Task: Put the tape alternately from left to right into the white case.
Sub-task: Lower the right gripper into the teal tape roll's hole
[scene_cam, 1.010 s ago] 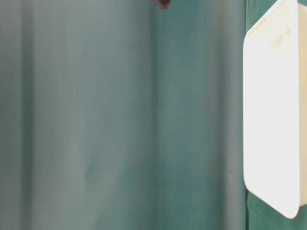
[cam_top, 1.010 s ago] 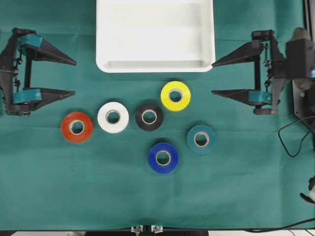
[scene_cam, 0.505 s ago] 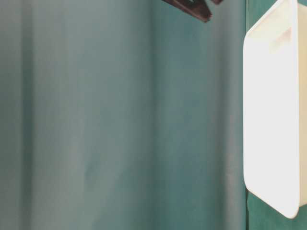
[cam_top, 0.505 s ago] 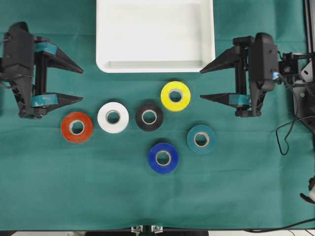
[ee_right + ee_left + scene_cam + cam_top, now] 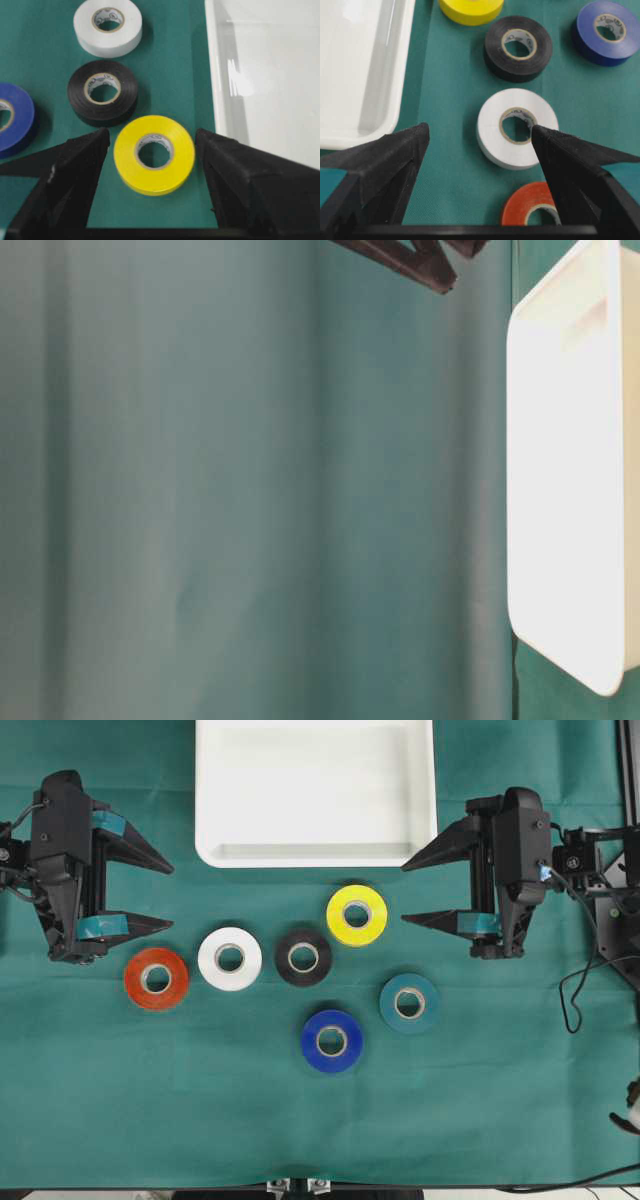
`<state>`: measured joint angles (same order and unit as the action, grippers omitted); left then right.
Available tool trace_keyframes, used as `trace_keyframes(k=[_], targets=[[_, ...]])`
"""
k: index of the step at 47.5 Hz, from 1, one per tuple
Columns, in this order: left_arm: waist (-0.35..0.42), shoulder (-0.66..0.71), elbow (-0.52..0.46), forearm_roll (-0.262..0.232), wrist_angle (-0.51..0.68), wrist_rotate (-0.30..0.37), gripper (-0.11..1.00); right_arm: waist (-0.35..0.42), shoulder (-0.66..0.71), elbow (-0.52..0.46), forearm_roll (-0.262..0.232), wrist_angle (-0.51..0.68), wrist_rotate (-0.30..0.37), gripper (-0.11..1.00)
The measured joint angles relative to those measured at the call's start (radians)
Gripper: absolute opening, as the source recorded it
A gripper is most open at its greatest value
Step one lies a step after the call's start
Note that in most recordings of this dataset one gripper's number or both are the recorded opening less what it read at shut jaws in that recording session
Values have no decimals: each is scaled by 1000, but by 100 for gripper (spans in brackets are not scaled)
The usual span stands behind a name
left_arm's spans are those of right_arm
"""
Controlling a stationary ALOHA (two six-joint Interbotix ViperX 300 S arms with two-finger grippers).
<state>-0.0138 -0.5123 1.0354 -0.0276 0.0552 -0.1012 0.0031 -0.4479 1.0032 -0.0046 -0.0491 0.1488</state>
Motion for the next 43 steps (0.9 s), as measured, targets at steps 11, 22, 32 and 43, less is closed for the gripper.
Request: trace_keyframes(k=[11,22,32,43], targets=[[0,5,0,0,0,-2,59,48,2,0,0,0,26,79],[-15,18,2,0,0,-5,59,106,26,-2,0,-2,57,79],[-26,25,2,0,0,-21,59,152,74,-2,0,-3,101,79],[-26,26,2,2,2,-26,59,196,87,-8,0,-2,124,79]])
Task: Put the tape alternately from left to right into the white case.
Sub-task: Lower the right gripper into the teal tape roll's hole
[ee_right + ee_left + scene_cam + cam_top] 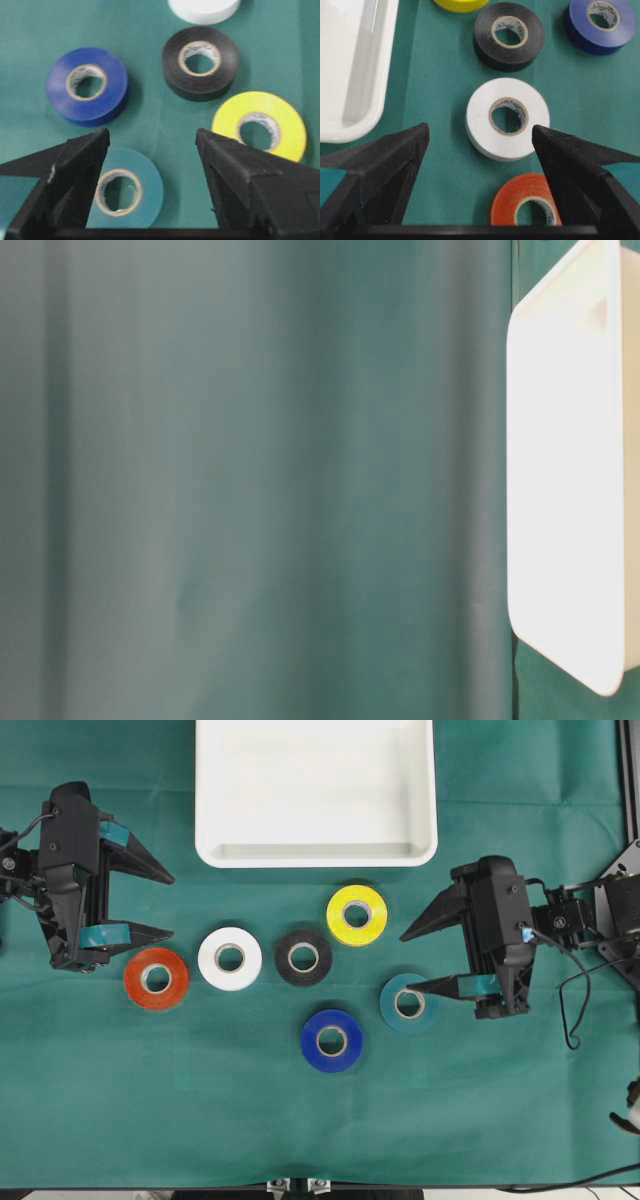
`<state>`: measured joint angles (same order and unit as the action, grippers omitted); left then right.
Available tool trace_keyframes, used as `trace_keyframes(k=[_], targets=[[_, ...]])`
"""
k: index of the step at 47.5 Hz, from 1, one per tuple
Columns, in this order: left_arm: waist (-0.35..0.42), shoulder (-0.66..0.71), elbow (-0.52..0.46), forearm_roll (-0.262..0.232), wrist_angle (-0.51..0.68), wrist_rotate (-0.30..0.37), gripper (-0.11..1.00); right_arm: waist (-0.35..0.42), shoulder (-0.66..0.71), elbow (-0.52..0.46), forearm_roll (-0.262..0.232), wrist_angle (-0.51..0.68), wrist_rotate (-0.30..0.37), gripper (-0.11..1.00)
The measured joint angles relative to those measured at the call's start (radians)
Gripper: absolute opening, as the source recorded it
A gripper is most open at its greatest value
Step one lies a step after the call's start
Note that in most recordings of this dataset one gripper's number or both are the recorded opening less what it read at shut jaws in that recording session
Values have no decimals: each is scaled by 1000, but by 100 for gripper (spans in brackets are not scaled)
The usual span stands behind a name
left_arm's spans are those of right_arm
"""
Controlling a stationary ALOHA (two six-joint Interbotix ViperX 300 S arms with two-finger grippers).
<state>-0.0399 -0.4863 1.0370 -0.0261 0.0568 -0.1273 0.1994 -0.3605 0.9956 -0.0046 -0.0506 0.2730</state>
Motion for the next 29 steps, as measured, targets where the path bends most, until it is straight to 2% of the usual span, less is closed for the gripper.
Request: trace_keyframes(k=[13,29], targets=[[-8,2,2,-2,-2,0,59,12,20,0,0,2,26,79],[-11,3,0,-2,-2,0,59,12,121,-12,0,2,29,79]])
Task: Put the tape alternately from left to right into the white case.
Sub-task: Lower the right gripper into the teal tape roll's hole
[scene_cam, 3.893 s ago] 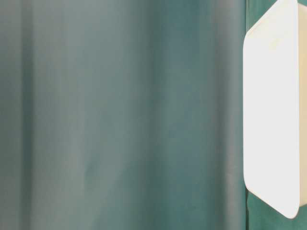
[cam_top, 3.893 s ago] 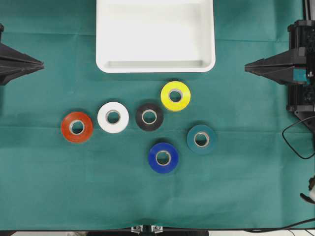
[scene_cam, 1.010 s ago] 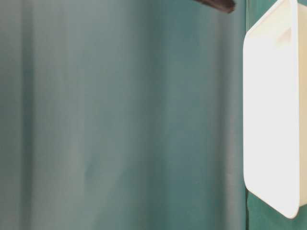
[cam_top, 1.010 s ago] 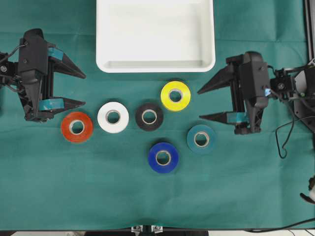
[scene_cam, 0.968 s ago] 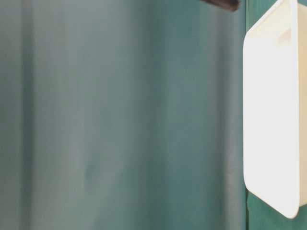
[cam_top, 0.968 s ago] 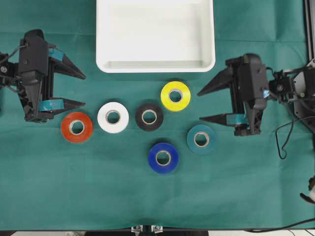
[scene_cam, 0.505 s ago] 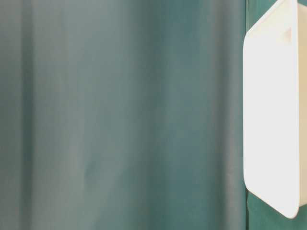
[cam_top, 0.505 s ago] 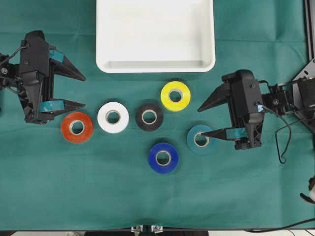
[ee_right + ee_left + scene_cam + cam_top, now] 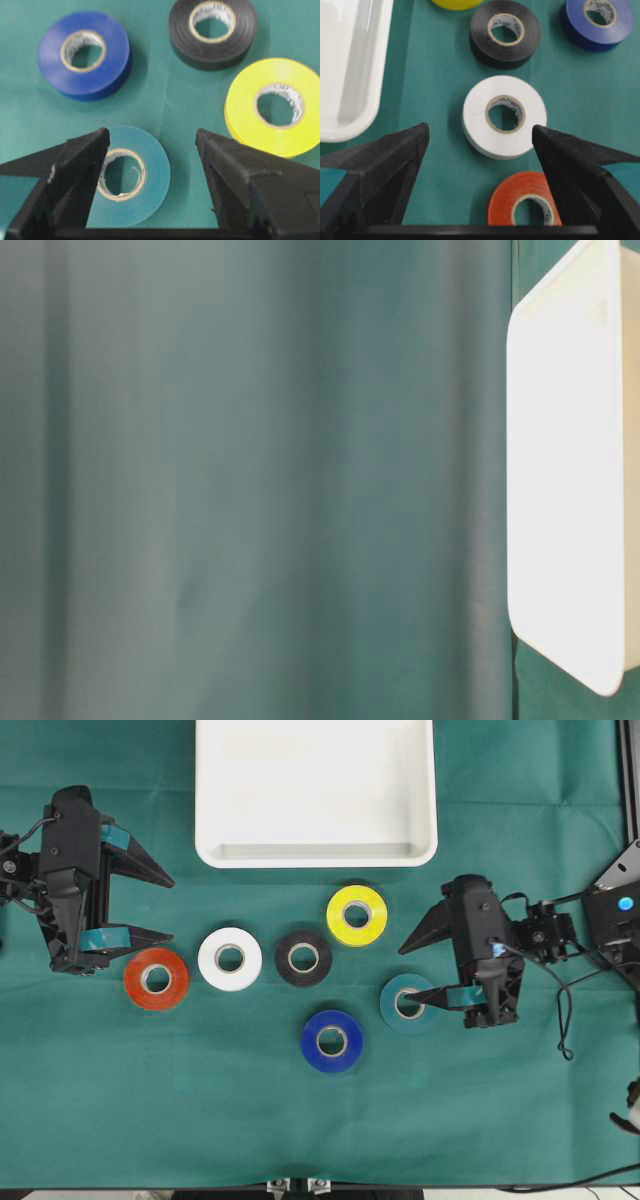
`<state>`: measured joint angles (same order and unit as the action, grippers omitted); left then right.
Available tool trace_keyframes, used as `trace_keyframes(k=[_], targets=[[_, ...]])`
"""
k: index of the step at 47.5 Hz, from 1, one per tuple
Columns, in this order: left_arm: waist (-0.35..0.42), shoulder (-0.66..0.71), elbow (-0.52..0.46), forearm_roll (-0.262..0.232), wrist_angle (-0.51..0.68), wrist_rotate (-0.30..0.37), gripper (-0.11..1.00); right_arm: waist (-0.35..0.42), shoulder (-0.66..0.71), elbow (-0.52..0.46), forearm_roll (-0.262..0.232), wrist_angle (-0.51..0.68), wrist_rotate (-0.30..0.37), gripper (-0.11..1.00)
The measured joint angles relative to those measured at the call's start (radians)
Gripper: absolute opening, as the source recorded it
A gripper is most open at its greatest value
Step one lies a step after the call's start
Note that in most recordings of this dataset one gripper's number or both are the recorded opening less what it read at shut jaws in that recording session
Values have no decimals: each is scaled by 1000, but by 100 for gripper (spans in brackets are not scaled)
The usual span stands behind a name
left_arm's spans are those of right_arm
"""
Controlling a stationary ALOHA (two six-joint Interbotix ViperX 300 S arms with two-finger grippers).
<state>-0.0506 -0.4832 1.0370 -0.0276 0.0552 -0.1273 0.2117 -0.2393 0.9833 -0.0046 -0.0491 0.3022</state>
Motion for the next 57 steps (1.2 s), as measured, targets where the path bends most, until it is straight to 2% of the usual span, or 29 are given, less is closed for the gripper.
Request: trace_keyframes(k=[10,26,53,57], targets=[[0,0,2,0,0,0,59,0,60,-17,0,3,8,79],[0,0,2,0,0,0,59,0,135,-28,0,63,58,79],[0,66,0,0,-2,0,59,-15,216,-66,0,91,64,78],[0,67,-2,0,-3,0,59,-15,218,-67,0,103,64,74]])
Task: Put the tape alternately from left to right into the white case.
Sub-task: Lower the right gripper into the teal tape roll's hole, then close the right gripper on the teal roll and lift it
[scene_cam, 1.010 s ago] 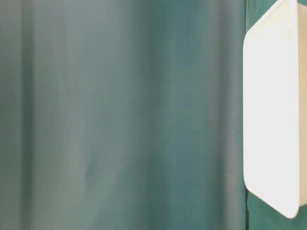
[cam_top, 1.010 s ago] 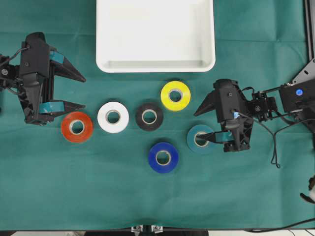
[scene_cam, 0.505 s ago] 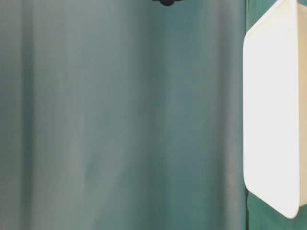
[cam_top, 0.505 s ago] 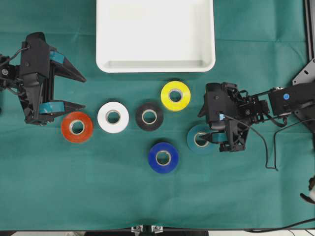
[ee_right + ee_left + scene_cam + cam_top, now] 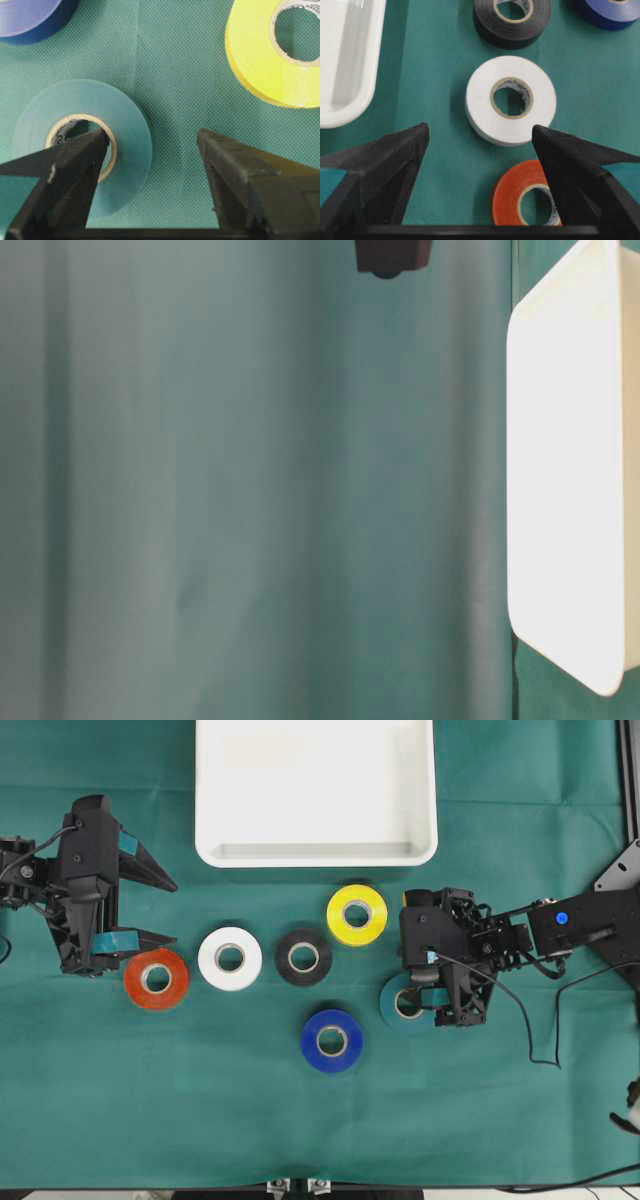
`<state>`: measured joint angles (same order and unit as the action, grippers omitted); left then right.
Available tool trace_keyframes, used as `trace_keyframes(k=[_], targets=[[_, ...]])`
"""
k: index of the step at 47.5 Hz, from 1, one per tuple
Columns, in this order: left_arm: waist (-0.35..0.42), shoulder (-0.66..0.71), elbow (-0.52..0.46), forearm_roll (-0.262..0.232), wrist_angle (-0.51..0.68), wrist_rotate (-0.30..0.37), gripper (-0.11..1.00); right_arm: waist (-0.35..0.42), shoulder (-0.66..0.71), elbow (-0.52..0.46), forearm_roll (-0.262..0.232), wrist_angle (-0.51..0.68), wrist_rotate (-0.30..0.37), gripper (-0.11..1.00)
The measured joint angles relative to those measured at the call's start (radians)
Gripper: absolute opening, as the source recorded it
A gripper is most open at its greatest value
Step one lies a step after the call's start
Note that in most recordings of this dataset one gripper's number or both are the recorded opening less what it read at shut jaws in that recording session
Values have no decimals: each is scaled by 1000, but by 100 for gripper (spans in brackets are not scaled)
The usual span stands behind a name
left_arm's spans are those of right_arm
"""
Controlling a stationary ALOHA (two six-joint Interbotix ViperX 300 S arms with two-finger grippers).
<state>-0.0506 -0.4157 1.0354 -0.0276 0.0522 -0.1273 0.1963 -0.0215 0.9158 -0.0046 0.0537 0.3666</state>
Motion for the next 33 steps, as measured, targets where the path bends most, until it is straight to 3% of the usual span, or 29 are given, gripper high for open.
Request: trace_keyframes(k=[10,33], targets=[[0,-2,0,0,0,2,59,3,0,-15,0,32,0,25],[0,-2,0,0,-2,0,59,3,-3,-44,0,55,5,24]])
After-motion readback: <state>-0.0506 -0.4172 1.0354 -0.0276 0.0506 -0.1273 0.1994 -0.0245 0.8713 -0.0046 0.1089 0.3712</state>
